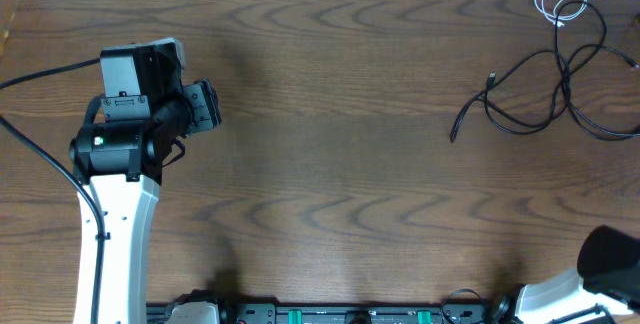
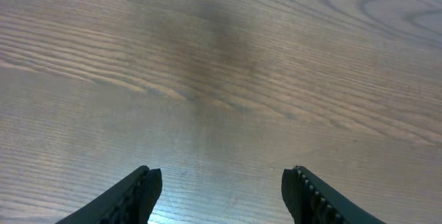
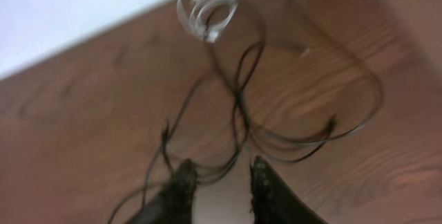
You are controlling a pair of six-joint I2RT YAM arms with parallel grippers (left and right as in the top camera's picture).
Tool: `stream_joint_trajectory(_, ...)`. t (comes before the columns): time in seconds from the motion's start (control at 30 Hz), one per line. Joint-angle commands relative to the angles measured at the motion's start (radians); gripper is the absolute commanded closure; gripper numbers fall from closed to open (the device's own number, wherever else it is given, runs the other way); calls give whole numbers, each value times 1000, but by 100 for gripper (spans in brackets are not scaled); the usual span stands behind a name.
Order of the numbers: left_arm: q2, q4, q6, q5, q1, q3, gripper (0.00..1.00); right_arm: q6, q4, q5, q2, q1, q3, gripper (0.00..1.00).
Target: Untangle cables
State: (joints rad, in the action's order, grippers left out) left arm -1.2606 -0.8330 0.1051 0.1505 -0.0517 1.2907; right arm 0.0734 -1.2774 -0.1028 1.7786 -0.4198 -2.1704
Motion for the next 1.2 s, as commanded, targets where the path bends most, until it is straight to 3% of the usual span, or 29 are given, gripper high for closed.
stream_joint_trajectory(0.0,-7,4,6,-12,-4,7,39,-82,-55,-100,89,47,-6,68)
stream_joint_trajectory(0.37,-8,3,6,-12,-4,7,39,-85,-169,-154,287,246,31,46)
stream_joint_trajectory(0.9,-8,3,5,-13,-4,6,38,99,-92,-20,352,446,257,35)
stream_joint_trajectory(1.0,-8,3,5,-13,-4,6,38,114,-37,-19,352,461,304,39)
stream_joint_trajectory(1.07,-8,3,5,-13,-4,6,38,113,-3,-19,352,467,318,47)
stream_joint_trajectory(1.17,-8,3,5,-13,-4,6,38,113,29,-14,348,460,310,73)
